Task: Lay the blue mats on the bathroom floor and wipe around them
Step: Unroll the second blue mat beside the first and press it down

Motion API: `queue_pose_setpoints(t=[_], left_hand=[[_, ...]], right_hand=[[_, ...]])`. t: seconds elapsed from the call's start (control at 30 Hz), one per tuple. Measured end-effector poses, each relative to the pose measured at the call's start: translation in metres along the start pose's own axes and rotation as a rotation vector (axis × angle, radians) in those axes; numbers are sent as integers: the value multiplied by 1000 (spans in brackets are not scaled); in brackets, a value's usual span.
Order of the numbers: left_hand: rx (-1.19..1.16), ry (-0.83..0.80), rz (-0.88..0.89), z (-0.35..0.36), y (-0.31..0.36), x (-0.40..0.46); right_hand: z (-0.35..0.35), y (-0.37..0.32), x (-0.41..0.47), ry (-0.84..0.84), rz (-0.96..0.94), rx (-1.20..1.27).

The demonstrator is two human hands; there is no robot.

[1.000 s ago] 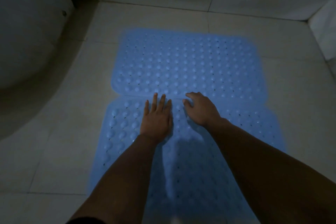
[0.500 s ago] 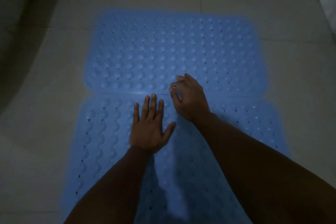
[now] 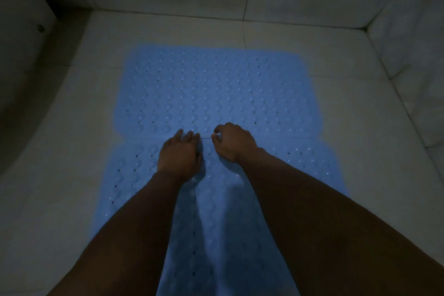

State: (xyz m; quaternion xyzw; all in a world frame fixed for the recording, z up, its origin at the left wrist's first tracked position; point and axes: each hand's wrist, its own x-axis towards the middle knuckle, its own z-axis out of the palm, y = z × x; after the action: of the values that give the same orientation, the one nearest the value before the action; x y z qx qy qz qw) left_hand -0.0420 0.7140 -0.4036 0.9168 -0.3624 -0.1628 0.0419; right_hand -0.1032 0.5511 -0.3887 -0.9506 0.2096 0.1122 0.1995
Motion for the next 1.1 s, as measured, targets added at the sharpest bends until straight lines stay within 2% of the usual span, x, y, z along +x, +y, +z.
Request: queue_pose_setpoints(t=[0.17, 0.3, 0.43, 0.73, 0.97, 1.1], left_hand=[[-2, 130, -30, 22, 1, -14], [12, 133, -45, 35, -2, -15], [10, 206, -52, 48, -6, -12], [-8, 346, -68, 67, -8, 2], [3, 374, 16, 78, 2, -7], [-2, 384, -23, 78, -7, -8]], right_hand=[[61, 10, -36, -90, -28, -137], [95, 24, -49, 127, -106, -181], [101, 21, -52, 201, -111, -194], [108, 25, -50, 220, -93, -208], [108, 26, -48, 210, -91, -205], [108, 25, -48, 227, -92, -169]])
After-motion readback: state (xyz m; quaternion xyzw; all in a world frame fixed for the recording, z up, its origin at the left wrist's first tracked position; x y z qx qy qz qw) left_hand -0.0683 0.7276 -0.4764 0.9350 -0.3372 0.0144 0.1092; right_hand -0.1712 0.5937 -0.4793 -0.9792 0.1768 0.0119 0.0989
